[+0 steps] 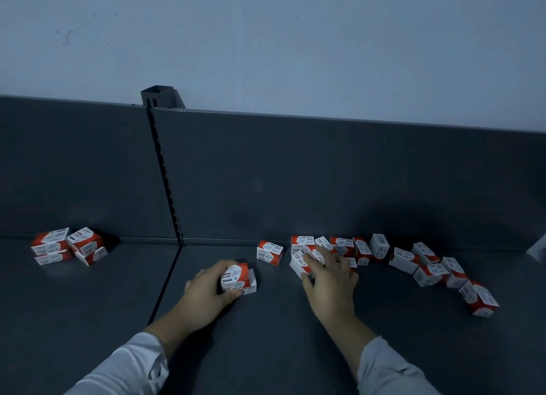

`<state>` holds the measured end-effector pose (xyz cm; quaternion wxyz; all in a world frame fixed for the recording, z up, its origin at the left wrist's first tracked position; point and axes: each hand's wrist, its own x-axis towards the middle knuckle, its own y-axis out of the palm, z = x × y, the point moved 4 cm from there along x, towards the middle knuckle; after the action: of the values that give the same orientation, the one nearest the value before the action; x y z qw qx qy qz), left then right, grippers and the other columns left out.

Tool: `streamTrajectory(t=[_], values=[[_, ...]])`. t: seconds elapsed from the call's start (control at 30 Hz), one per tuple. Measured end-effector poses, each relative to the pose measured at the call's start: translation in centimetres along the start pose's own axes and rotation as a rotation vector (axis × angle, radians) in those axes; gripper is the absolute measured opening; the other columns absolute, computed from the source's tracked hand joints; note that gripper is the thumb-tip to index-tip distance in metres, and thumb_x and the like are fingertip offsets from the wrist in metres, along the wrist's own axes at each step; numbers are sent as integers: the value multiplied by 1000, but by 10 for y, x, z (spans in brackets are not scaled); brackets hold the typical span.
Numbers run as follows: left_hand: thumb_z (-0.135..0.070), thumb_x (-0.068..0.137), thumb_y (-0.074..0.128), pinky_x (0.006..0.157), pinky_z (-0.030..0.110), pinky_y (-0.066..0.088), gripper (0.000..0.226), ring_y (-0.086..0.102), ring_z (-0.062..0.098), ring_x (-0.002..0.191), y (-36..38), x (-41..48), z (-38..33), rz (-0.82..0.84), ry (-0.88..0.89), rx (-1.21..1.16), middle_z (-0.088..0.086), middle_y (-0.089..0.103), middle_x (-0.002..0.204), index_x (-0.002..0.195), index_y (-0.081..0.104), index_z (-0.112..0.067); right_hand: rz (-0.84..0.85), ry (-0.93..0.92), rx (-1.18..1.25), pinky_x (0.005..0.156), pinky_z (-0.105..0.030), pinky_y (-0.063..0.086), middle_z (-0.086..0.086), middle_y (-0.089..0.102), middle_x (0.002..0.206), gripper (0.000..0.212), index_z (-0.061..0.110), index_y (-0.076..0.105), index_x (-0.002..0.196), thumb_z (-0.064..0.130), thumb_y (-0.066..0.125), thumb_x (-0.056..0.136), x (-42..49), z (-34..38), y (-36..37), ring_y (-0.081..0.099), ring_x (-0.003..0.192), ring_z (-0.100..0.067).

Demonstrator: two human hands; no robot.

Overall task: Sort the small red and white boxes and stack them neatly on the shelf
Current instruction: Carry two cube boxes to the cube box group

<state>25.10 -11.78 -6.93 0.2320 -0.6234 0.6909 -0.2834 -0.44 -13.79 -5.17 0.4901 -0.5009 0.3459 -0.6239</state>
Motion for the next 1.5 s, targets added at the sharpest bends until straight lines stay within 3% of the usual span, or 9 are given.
streamTrajectory(t=[0.27,0.47,0.6,0.7,0.83,0.97,1.1,1.3,1.5], values=[[-16,83,76,103,42,46,47,62,7,107,-4,1,15,-67,-37,-336,-9,66,116,120,57,-37,103,-326,321,88,-18,36,12,53,111,29,24,56,113,9,61,88,-13,31,9,45,106,-8],[-57,72,69,109,48,38,71,52,14,121,-4,6,23,-23,-49,-213,-28,59,124,136,36,-59,126,-483,379,96,-19,37,17,55,121,29,23,65,112,42,54,92,-30,38,15,44,114,1],[-46,83,70,117,48,21,83,39,7,127,-6,4,15,-18,-71,-174,-34,56,122,136,11,-70,-1,-367,392,97,-34,38,14,57,122,31,25,68,112,38,49,91,-5,44,9,47,116,-7],[-38,85,71,118,43,14,89,33,5,129,-5,3,13,-6,-68,-188,-35,52,123,135,6,-71,111,-280,286,111,-41,33,8,46,144,44,25,52,138,32,53,95,25,53,11,38,134,-16],[-58,71,74,115,47,29,85,45,14,131,-7,1,21,15,-90,-424,-17,59,129,138,23,-66,289,-153,219,111,-39,37,2,49,145,51,25,40,148,31,53,99,45,53,26,44,133,-21],[-29,82,77,105,45,45,47,63,9,111,-6,3,19,-15,-48,-476,-10,69,115,116,54,-51,245,-29,431,87,-30,49,1,64,119,32,20,53,132,24,52,100,45,49,19,60,107,-18],[-24,81,78,106,44,44,45,63,7,111,-3,5,21,11,-52,-480,-11,69,114,118,59,-42,271,59,817,75,-31,46,3,68,89,8,22,57,100,18,51,99,34,37,-5,62,87,-16],[-65,69,71,113,53,29,64,55,11,121,2,8,26,30,-46,-342,-23,66,118,128,48,-56,356,-91,579,87,-21,40,10,59,100,15,21,63,101,24,48,101,7,28,7,51,99,-2],[-46,81,73,117,42,20,56,46,-3,119,-1,5,19,-31,-33,-213,-36,61,111,125,43,-63,431,-28,704,96,-20,43,19,58,119,37,36,51,130,37,59,94,-15,31,6,52,111,8]])
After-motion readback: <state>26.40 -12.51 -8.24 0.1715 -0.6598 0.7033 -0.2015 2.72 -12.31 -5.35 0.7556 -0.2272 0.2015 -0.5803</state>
